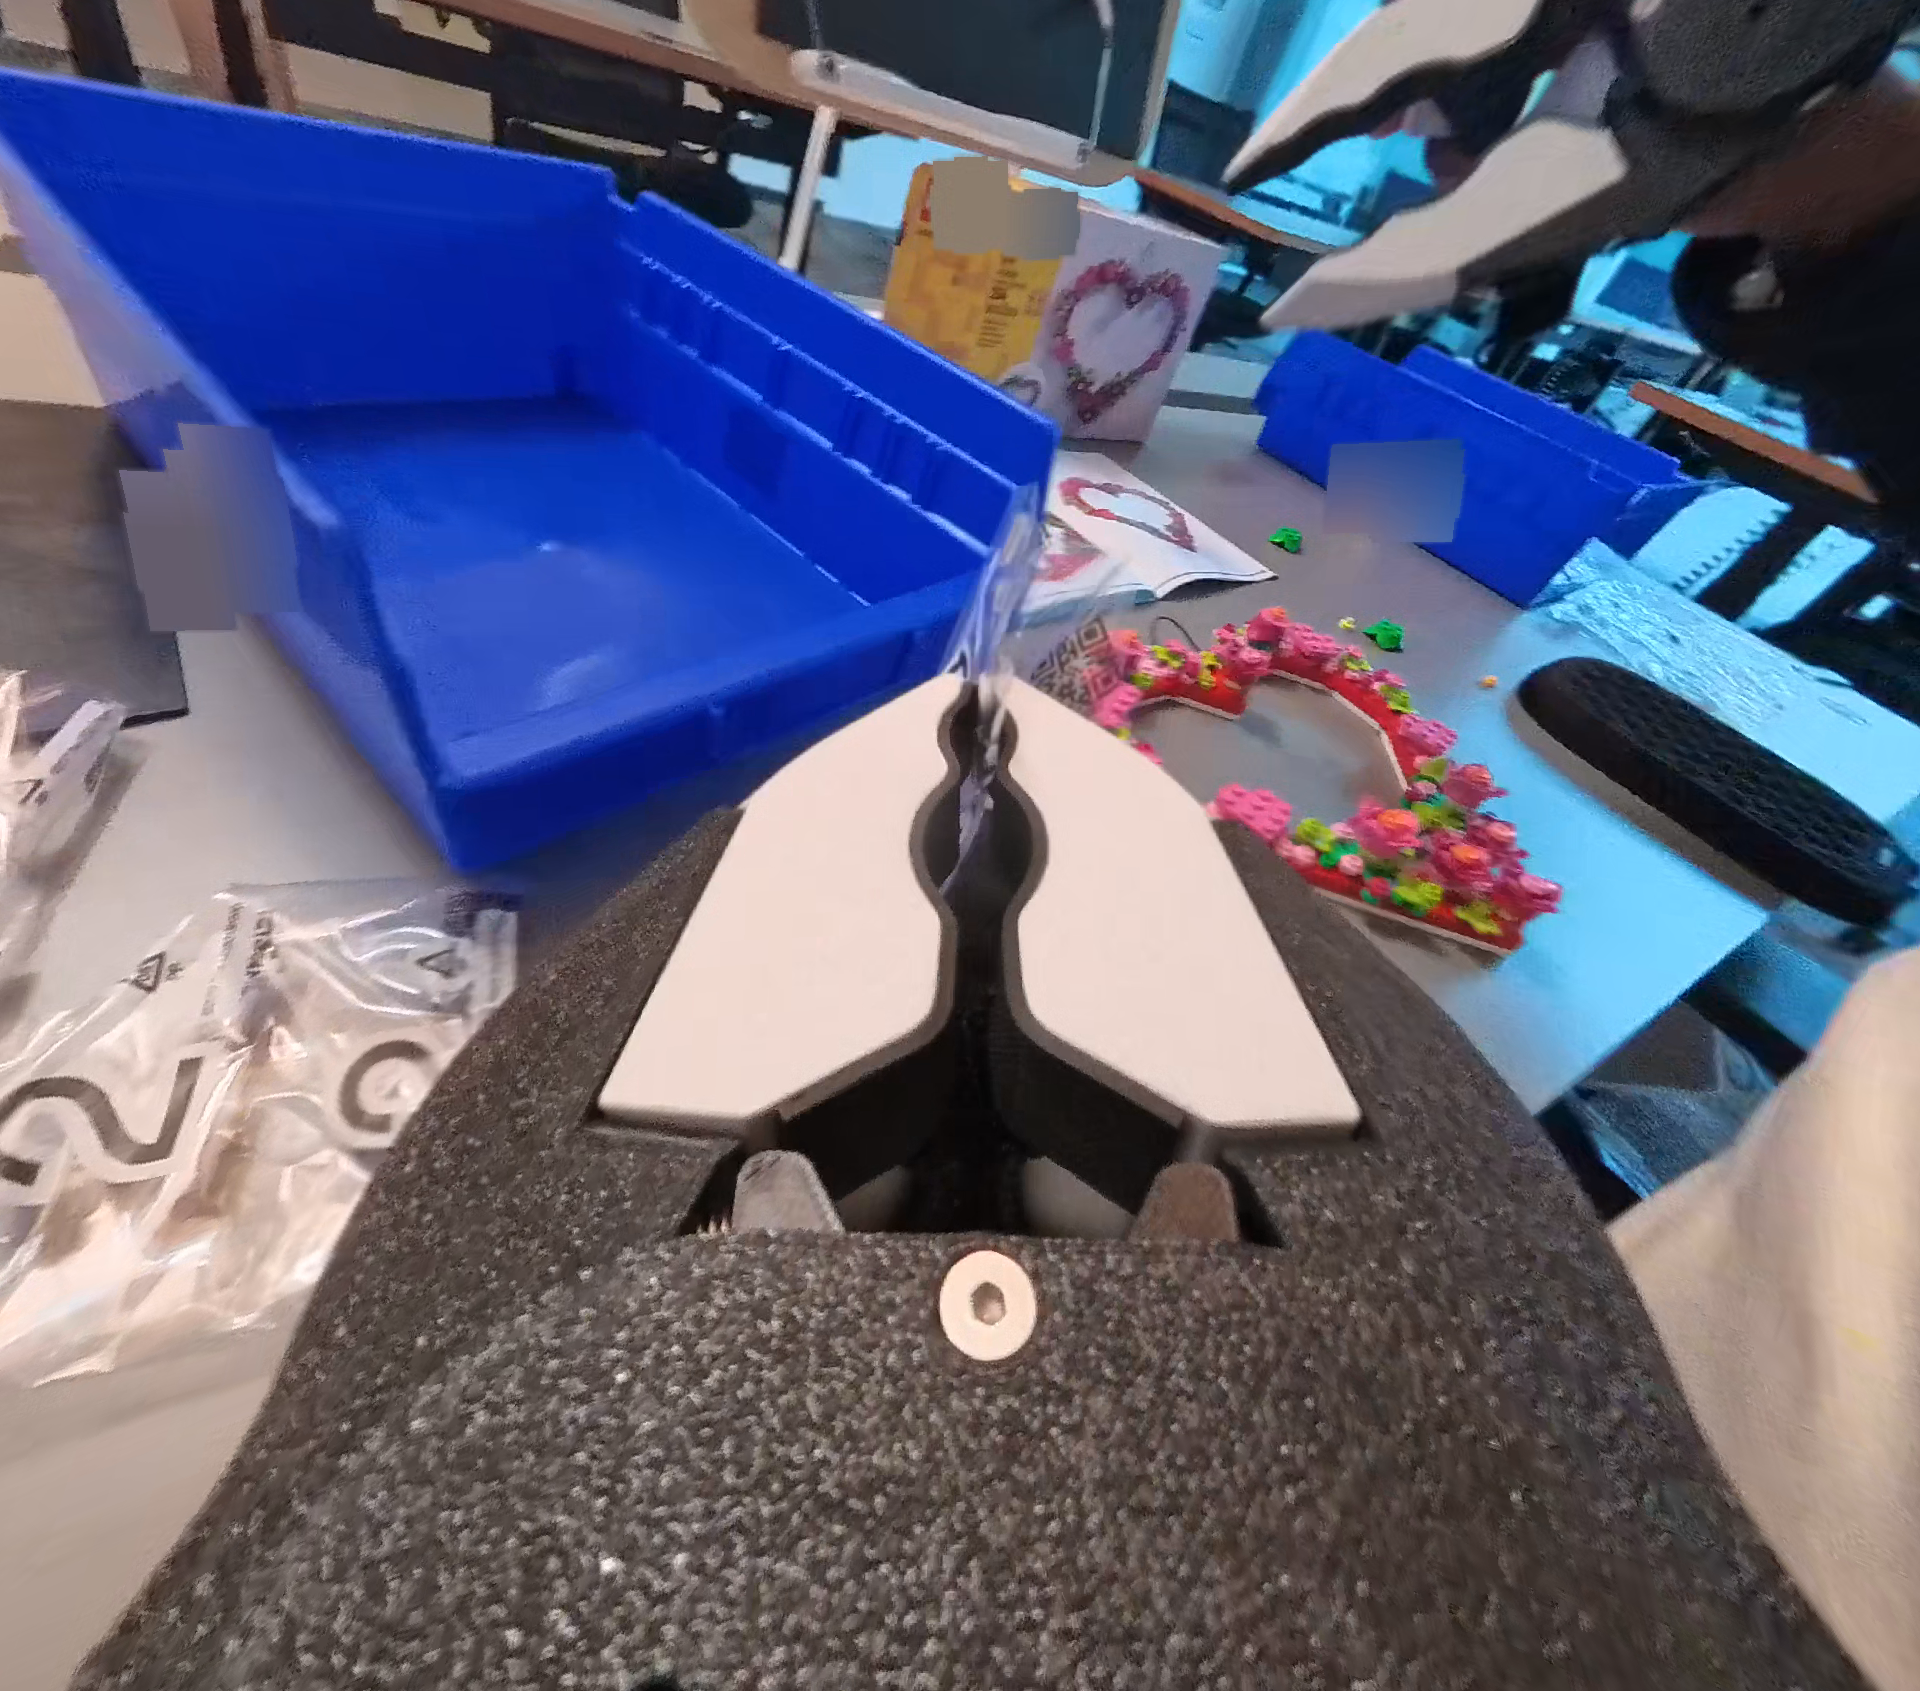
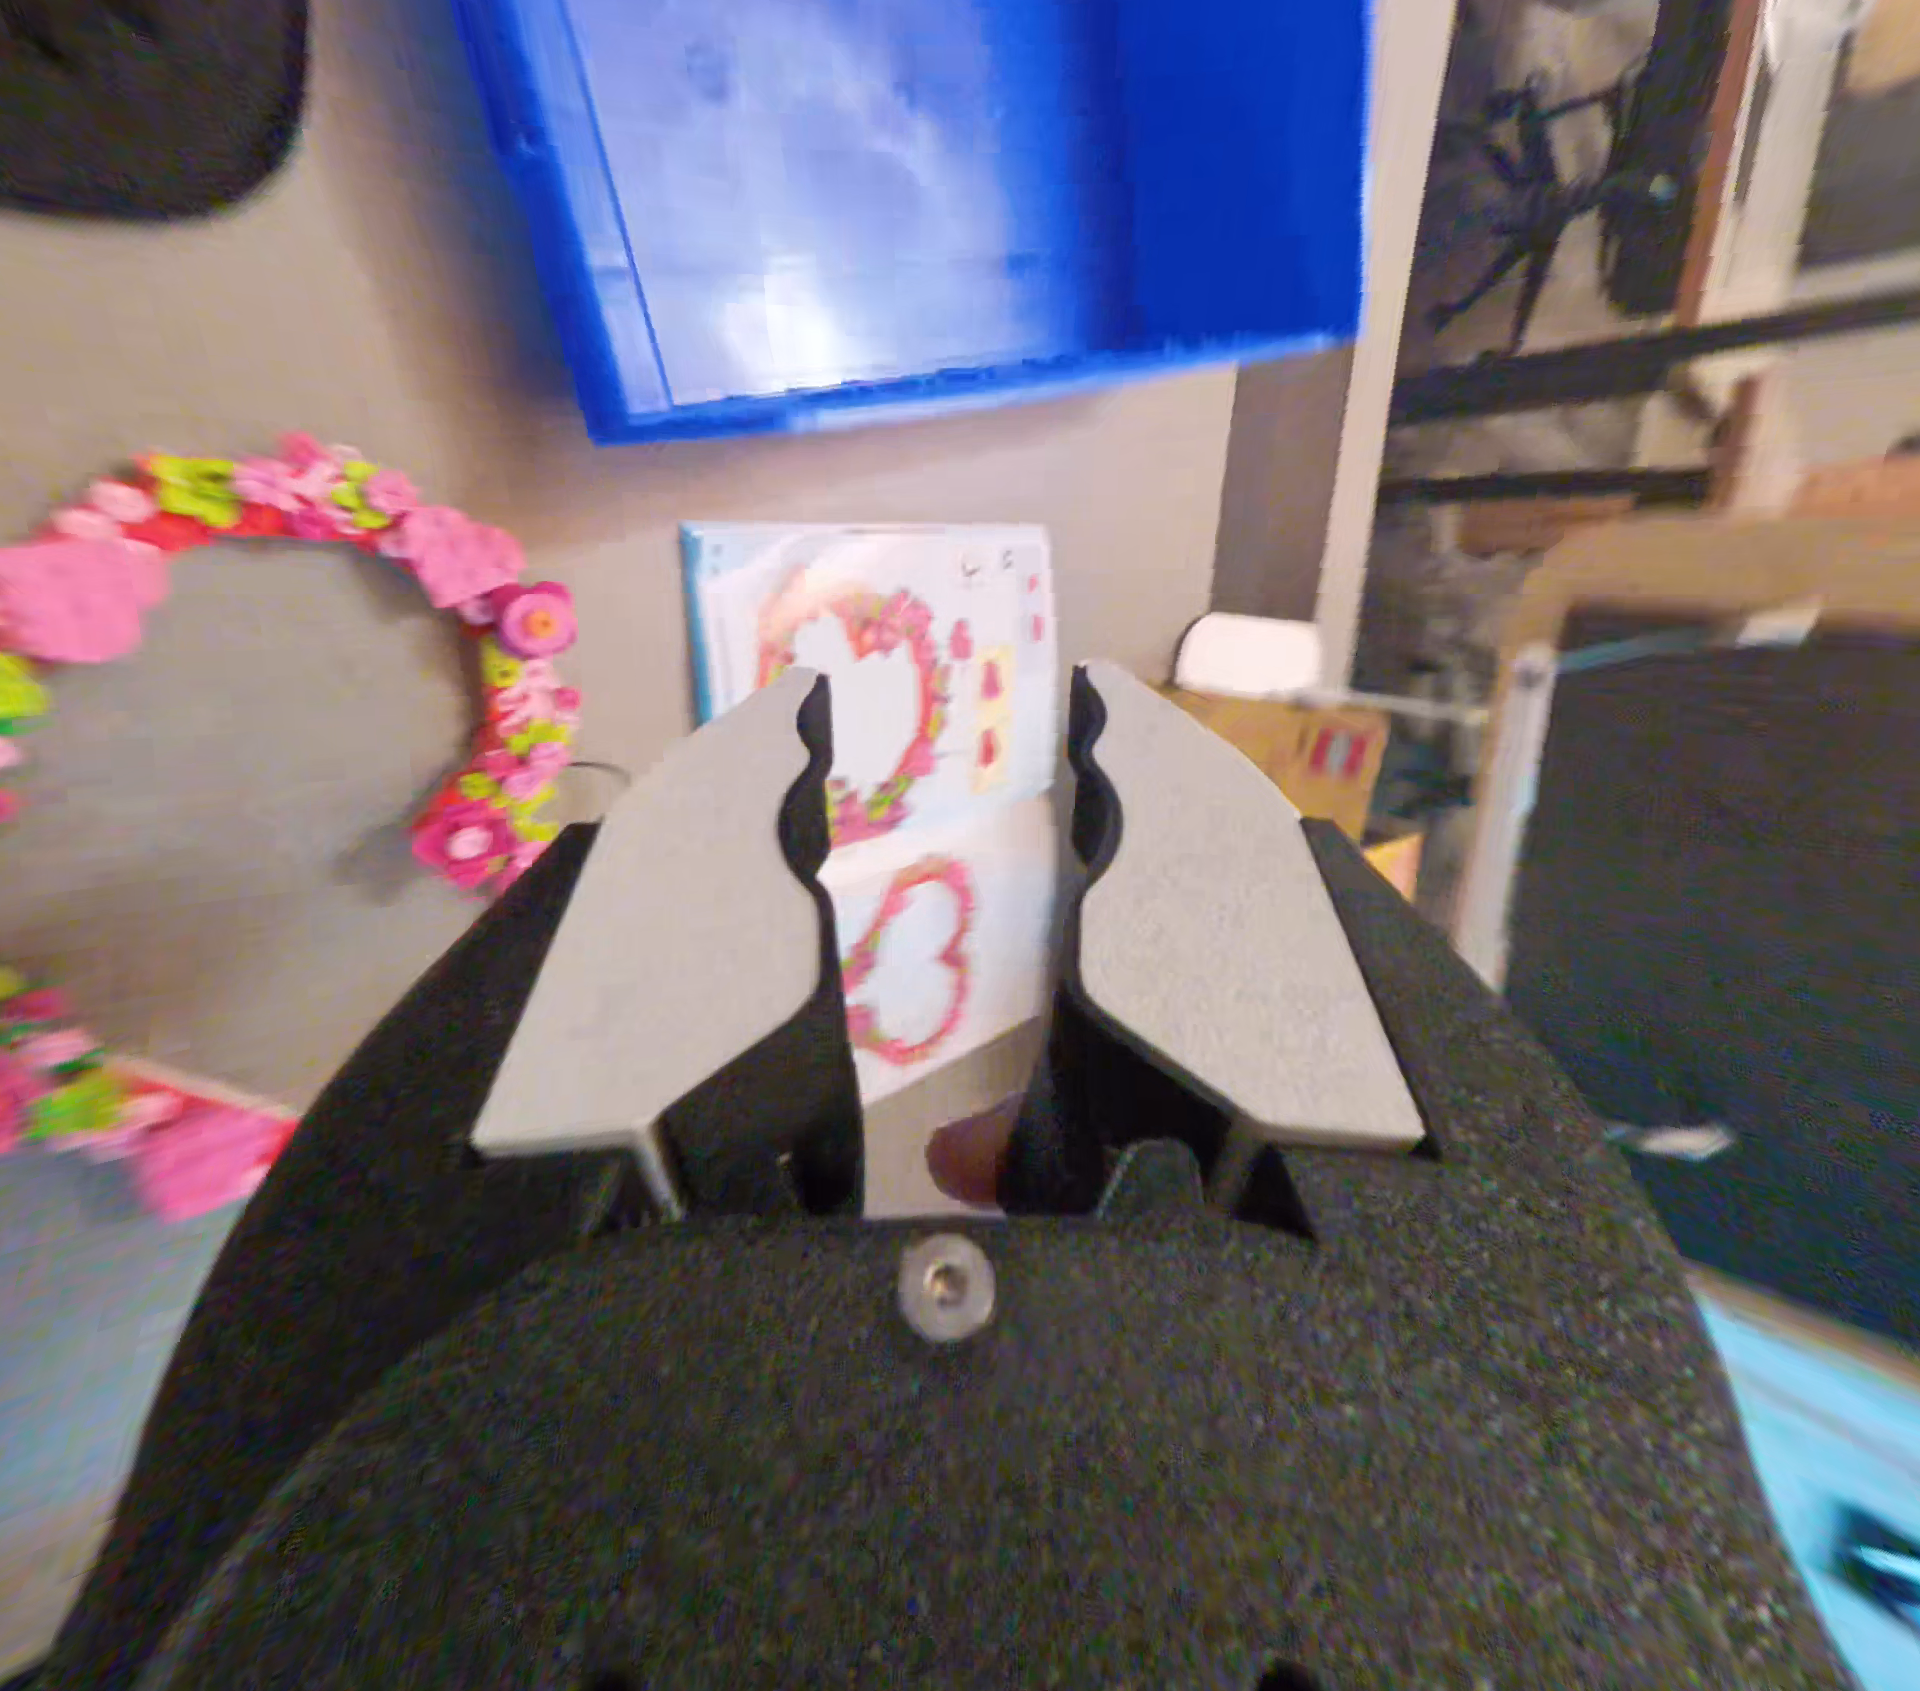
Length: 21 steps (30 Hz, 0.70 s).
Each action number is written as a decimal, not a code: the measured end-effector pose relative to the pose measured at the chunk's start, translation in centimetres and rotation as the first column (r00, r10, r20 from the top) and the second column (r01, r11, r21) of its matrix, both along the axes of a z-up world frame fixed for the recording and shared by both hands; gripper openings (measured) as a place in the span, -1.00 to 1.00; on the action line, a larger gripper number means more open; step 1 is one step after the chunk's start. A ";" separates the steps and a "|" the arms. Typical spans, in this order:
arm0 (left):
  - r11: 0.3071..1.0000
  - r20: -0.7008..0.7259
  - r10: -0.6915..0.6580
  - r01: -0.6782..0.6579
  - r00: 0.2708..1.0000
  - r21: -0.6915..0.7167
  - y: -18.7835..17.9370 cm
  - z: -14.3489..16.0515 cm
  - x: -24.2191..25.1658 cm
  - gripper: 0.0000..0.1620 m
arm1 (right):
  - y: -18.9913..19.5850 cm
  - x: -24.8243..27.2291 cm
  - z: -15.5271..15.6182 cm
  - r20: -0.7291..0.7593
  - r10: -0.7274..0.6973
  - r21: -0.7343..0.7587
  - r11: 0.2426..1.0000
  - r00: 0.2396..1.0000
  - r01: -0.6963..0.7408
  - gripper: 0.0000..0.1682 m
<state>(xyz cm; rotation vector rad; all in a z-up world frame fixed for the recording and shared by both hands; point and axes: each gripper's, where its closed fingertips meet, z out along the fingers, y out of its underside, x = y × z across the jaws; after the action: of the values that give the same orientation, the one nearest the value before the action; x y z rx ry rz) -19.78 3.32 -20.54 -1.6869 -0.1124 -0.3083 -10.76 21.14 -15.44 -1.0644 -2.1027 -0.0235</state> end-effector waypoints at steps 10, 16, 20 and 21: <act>0.957 -0.052 -0.273 0.277 0.960 0.086 0.2 3.9 10.0 -1.00 | -6.0 18.0 4.3 -0.377 -0.337 -0.705 0.709 0.863 -0.031 -0.78; 0.856 0.001 -0.507 0.504 0.862 0.118 2.2 4.8 18.4 -1.00 | -5.0 25.8 0.1 -0.412 -0.467 -0.667 0.740 0.783 0.090 -1.00; 0.792 0.044 -0.609 0.604 0.792 0.094 4.3 4.6 22.4 -1.00 | 1.5 31.4 -0.4 -0.437 -0.562 -0.559 0.781 0.702 0.277 -0.72; 0.783 0.049 -0.621 0.617 0.782 0.081 5.0 4.6 23.0 -1.00 | 4.1 33.2 -0.4 -0.431 -0.574 -0.501 0.794 0.696 0.344 -0.66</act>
<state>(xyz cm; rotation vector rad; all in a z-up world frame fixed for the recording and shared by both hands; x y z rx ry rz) 3.20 8.37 -15.94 -1.6114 0.4130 -0.8630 22.45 25.29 -15.80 -1.6014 -1.2668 0.4298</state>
